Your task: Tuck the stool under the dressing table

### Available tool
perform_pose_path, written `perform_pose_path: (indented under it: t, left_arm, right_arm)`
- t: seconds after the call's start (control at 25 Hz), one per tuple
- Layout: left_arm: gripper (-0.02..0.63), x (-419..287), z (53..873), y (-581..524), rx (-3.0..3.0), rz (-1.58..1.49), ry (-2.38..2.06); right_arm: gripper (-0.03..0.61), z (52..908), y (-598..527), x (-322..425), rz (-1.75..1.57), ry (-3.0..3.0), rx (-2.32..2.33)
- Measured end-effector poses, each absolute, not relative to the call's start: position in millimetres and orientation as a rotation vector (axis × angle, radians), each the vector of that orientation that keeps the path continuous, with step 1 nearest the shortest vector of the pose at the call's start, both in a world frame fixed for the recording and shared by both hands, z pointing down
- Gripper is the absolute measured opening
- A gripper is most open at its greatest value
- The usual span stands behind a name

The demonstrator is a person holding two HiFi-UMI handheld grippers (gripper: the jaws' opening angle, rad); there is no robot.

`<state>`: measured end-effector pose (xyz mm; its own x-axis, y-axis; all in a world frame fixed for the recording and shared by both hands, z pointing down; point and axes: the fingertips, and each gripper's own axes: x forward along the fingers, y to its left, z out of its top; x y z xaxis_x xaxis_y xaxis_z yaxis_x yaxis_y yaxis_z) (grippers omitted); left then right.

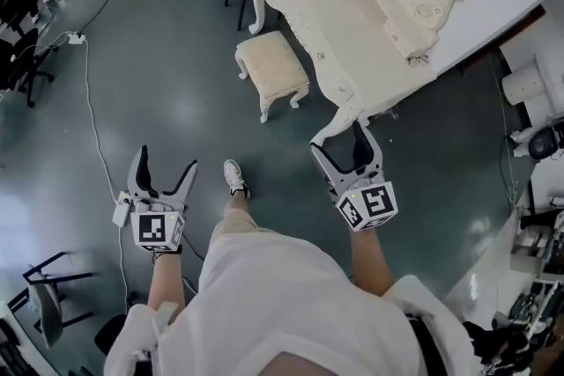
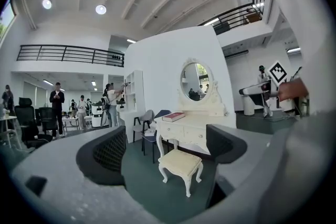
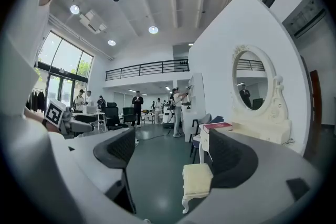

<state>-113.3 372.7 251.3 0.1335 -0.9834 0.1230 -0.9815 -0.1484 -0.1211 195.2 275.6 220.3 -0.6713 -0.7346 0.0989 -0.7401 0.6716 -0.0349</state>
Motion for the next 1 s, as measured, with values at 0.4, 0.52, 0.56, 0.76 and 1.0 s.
perform_pose_path:
  t: [0.4,0.52,0.56,0.76,1.0]
  left_arm:
    - [0.474,-185,241,155,-2.581,-0.184,1.825]
    - [0.472,-181,248,117,-2.657,-0.19,1.75]
    - [0.472,-178,250,104,-2.682,-0.19,1.732]
    - [0.472,-159,265,55,-2.758,-0.203,1.674]
    - [0.472,-146,275,14,-2.74,-0.209,1.693]
  right_arm:
    - [0.422,202,107,80,0.131,-2.705,1.317]
    - [0.411,210,88,70,0.151,-2.663,1.337]
    - [0.411,211,80,69,0.155,-2.651,1.343]
    - [0.411,221,44,80,0.186,-2.603,1.376]
    - [0.411,246,10,94,0.241,-2.572,1.342]
